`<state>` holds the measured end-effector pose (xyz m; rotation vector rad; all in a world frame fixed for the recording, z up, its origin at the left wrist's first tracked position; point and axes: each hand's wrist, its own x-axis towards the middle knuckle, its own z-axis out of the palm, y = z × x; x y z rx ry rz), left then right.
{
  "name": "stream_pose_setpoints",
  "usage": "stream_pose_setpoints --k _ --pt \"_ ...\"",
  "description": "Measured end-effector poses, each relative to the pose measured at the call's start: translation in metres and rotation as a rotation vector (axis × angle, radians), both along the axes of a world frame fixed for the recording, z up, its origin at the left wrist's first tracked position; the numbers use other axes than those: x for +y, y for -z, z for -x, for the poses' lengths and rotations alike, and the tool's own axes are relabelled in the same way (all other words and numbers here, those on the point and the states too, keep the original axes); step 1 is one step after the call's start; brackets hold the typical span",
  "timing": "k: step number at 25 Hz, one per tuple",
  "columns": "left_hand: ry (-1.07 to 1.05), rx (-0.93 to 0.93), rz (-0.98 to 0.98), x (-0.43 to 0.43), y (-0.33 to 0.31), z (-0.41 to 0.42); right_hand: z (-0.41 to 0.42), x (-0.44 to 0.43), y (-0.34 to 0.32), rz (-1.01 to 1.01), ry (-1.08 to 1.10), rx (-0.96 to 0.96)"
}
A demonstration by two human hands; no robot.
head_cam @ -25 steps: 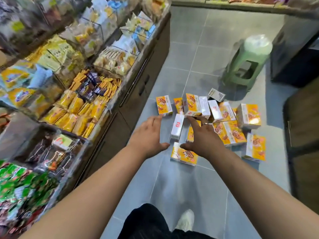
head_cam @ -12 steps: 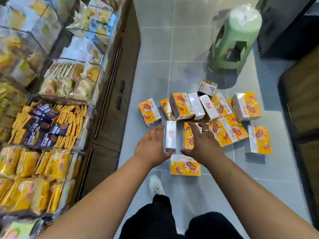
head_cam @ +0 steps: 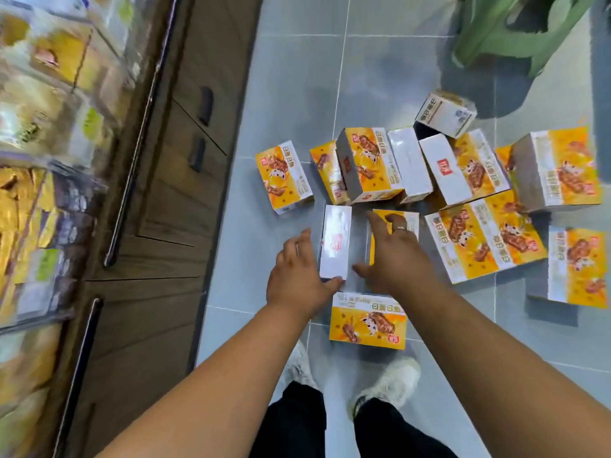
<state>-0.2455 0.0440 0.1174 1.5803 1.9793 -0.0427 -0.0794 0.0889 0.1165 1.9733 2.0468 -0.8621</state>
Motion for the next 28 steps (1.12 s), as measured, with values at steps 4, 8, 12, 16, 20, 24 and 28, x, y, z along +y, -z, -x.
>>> stream_pose_setpoints --k 4,8,12,16,20,24,28 --pt "0.039 0.048 0.054 0.011 0.110 -0.008 0.001 0.031 0.111 0.041 -0.081 -0.023" --pt "0.004 0.081 0.092 0.021 0.213 -0.014 0.013 0.042 0.212 0.021 -0.214 -0.087" --pt "-0.129 0.057 0.157 0.030 0.299 -0.028 0.022 0.062 0.295 -0.023 -0.389 -0.202" --pt "-0.178 0.071 0.254 0.029 0.351 -0.048 0.027 0.078 0.339 -0.052 -0.512 -0.238" --pt "-0.125 0.131 0.123 0.023 0.377 -0.040 0.031 0.093 0.362 -0.227 -0.646 -0.303" --pt "0.103 0.158 0.067 0.022 0.373 -0.003 0.030 0.102 0.369 -0.352 -0.682 -0.346" --pt "0.182 0.150 0.090 0.028 0.371 0.035 0.035 0.091 0.372 -0.213 -0.690 -0.338"
